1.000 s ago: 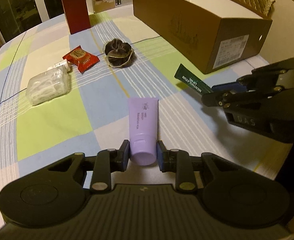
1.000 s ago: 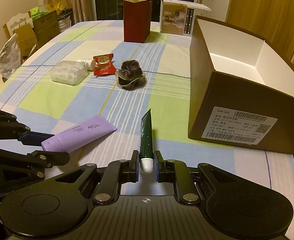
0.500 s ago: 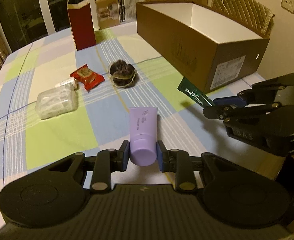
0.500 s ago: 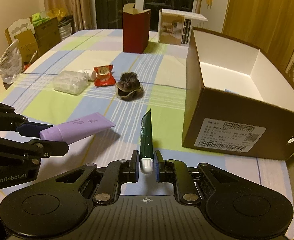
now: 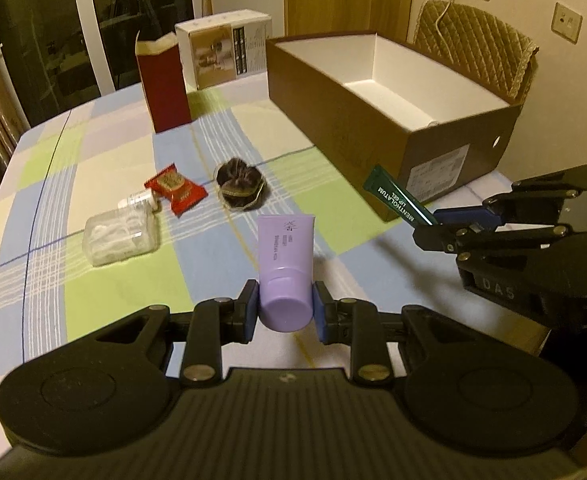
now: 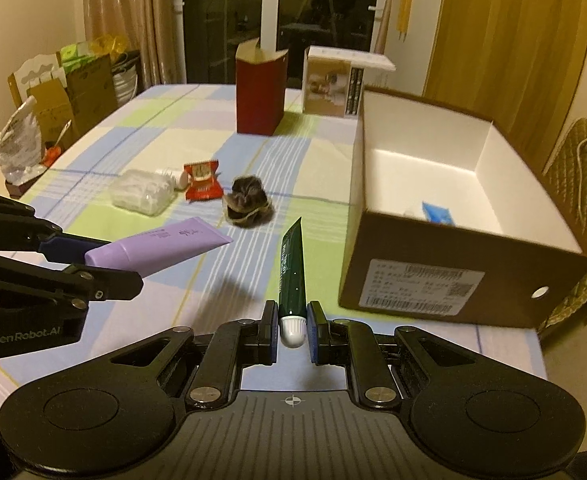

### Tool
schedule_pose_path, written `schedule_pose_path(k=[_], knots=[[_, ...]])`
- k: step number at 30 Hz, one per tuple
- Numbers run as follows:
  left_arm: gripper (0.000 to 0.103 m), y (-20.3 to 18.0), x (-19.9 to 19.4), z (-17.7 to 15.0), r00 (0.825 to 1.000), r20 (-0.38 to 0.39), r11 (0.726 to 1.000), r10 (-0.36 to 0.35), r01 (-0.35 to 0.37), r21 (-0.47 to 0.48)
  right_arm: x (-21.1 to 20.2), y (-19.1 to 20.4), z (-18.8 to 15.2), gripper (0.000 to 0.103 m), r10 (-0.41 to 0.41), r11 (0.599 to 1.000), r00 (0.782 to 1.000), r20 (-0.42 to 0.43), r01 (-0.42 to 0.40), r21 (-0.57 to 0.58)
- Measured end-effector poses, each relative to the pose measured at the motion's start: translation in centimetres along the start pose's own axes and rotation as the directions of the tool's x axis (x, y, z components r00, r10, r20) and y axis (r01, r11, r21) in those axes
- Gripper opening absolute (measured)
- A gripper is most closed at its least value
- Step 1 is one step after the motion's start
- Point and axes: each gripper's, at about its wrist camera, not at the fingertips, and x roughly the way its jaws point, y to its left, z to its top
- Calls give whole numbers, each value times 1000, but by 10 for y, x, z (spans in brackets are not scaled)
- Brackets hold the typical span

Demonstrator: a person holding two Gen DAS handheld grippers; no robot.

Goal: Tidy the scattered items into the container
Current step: 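Lift and carry the purple tube and green lip balm toward the box, then open the left gripper to drop the purple tube into the box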

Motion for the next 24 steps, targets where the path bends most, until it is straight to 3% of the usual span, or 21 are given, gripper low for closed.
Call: schedule_pose_path(k=[13, 24], knots=[[23, -21, -21, 31, 997, 66, 999, -25, 23, 27, -37, -23, 21, 17, -60, 997, 995, 75, 56, 45], [23, -50, -18, 80, 987, 134, 993, -93, 83, 79, -45, -82, 42, 17, -147, 984, 983, 110, 134, 118]])
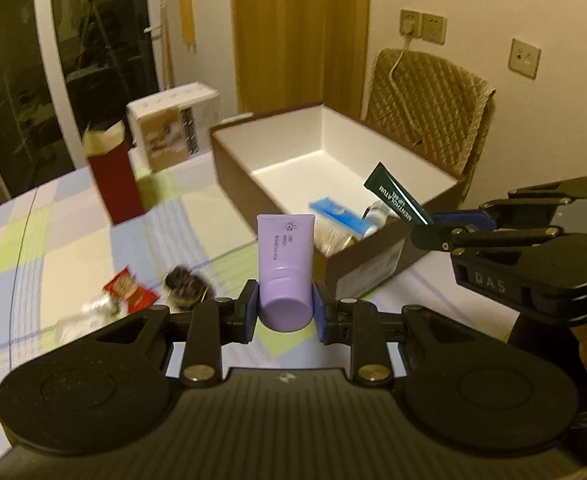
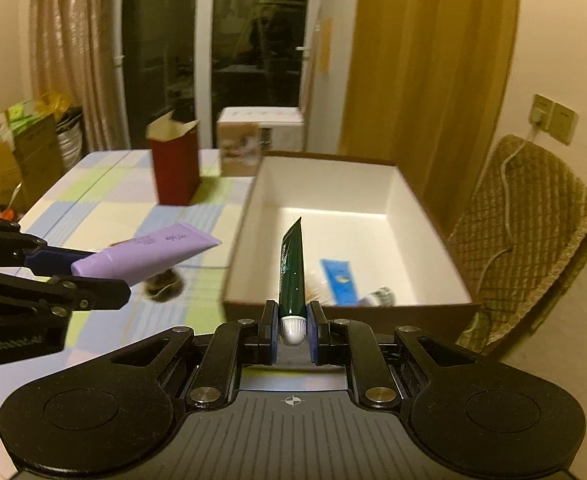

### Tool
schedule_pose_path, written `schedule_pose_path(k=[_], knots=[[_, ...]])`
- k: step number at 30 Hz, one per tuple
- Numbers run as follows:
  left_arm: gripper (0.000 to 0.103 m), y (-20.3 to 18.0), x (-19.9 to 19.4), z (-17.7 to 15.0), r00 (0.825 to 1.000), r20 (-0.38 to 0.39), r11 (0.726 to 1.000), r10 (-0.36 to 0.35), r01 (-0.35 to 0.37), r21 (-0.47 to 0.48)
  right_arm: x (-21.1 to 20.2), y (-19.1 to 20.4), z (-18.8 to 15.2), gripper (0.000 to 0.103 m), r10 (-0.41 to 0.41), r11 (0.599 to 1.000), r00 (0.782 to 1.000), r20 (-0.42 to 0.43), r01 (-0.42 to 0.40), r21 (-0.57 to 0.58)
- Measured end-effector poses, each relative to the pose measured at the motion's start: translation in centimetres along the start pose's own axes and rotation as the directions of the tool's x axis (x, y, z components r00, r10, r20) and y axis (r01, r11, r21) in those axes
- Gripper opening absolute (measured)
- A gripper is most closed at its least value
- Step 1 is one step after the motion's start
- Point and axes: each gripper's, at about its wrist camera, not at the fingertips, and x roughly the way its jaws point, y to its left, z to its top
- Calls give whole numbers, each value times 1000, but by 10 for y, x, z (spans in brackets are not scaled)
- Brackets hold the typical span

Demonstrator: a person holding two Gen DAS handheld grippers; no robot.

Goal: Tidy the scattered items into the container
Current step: 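Open the left gripper to drop the purple tube into the box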

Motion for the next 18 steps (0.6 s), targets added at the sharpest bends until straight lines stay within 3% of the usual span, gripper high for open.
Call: schedule_pose_path(k=[10, 18], knots=[[23, -26, 46, 60, 997, 49, 996, -58, 54, 71, 32, -55, 26, 17, -47, 998, 999, 11, 46, 37], [23, -39, 105, 76, 997, 3, 992, -83, 82, 91, 73, -87, 30, 17, -43, 996, 998, -43, 46, 71]])
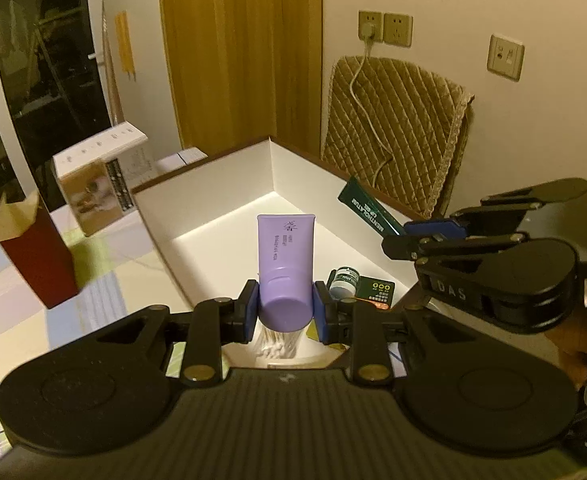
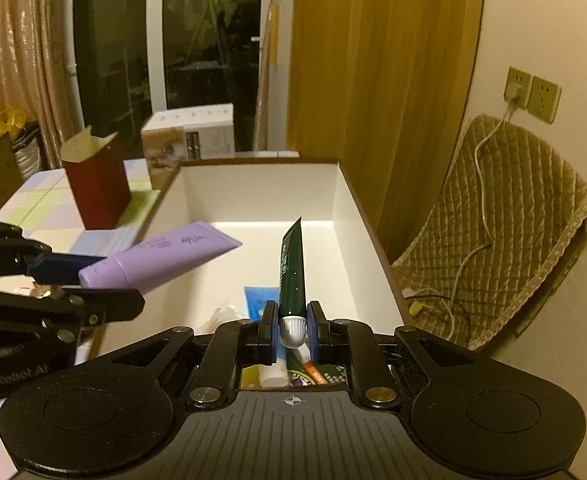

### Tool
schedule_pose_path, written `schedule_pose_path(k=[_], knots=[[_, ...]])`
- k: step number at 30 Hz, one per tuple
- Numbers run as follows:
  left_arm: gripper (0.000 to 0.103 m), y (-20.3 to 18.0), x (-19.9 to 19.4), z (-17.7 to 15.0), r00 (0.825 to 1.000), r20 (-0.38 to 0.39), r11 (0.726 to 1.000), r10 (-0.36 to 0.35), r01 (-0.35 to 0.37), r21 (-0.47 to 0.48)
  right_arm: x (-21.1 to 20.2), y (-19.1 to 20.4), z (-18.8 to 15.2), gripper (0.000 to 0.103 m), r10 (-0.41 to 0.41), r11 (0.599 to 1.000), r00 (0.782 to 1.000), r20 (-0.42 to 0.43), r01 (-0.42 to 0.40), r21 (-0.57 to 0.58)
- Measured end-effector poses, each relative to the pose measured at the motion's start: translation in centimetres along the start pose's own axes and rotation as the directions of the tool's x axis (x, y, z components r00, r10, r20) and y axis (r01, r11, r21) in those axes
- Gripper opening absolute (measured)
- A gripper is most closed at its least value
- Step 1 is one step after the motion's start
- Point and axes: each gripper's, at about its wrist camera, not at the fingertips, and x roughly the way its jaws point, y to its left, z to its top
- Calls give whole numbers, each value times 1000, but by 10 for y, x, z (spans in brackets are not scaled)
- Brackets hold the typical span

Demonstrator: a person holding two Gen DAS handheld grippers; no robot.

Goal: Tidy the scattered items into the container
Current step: 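Open the left gripper to drop the purple tube into the box, then open the right gripper to drop the green lip balm into the box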

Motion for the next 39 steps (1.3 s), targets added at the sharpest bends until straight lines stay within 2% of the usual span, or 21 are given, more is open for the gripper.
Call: schedule_pose_path(k=[7, 18, 30, 39], knots=[[23, -1, 37, -1, 999, -46, 1000, -12, 12, -6, 24, -8, 1, 17, 10, 1000, 999, -35, -9, 4], [23, 2, 66, -4, 997, -73, 999, -24, 22, -30, 51, -11, 4, 17, 17, 1000, 997, -71, -17, 6], [23, 4, 79, -6, 998, -65, 999, -21, 19, -35, 64, -17, 1, 17, 12, 1000, 995, -97, -12, 2], [23, 12, 68, -8, 999, -33, 998, 11, -13, -55, 66, -15, 3, 17, 25, 1000, 994, -105, -25, 1]])
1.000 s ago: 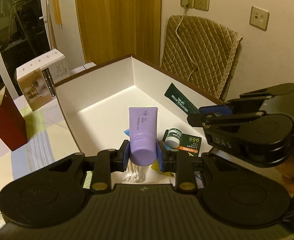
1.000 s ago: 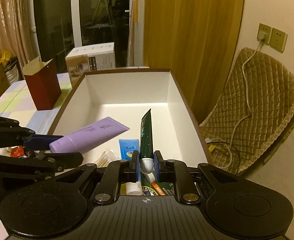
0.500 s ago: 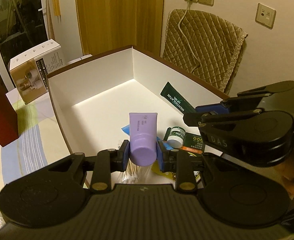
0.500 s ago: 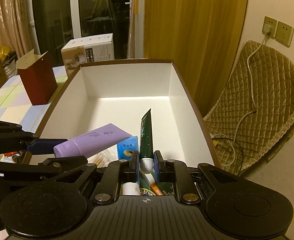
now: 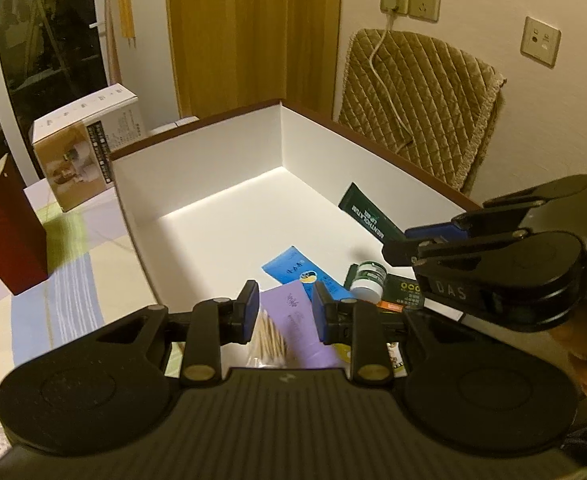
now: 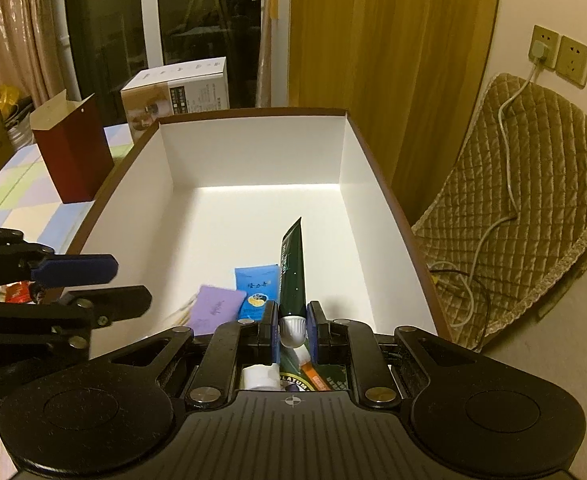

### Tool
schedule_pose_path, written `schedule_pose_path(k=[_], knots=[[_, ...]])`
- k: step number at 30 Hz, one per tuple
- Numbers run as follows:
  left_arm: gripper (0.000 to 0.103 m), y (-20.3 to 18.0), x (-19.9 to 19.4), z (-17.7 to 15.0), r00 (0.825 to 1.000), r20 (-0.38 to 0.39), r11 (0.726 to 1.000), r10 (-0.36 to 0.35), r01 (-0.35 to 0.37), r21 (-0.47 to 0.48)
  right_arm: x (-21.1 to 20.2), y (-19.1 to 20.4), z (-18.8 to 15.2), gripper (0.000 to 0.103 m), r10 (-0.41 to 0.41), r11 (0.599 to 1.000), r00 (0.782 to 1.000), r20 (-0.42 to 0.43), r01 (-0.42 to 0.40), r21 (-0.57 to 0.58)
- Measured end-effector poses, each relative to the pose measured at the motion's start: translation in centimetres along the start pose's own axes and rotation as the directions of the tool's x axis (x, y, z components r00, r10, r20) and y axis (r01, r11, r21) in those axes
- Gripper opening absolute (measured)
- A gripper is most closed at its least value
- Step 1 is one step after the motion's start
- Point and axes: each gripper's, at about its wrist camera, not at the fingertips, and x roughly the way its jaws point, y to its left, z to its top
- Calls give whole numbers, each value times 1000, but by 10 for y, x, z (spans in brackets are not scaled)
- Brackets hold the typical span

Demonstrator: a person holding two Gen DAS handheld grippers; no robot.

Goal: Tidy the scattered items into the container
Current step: 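Open the right gripper to drop the green lip balm into the box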

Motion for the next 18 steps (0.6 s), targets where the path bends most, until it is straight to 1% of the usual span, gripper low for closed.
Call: schedule_pose_path(k=[2, 3, 4, 11, 15, 18], knots=[[23, 3, -3, 0, 1000, 5, 1000, 3, -3, -10, 0, 1, 1, 17, 5, 1000, 1000, 0, -5, 1], [25, 4, -5, -1, 1000, 6, 1000, 6, -5, -14, 0, 1, 2, 17, 7, 1000, 1000, 1, -7, 1], [31, 5, -7, -1, 1000, 9, 1000, 8, -8, -18, 0, 2, 3, 17, 11, 1000, 1000, 2, -11, 0], [31, 14, -18, -3, 999, 24, 999, 25, -24, -46, 3, 7, 8, 17, 38, 999, 999, 6, -38, -1], [31, 19, -24, -4, 999, 26, 998, 29, -28, -56, 1, 7, 10, 17, 32, 999, 999, 14, -32, 6], [37, 22, -29, -5, 999, 28, 997, 32, -30, -64, -2, 6, 11, 17, 29, 999, 999, 18, -29, 18]])
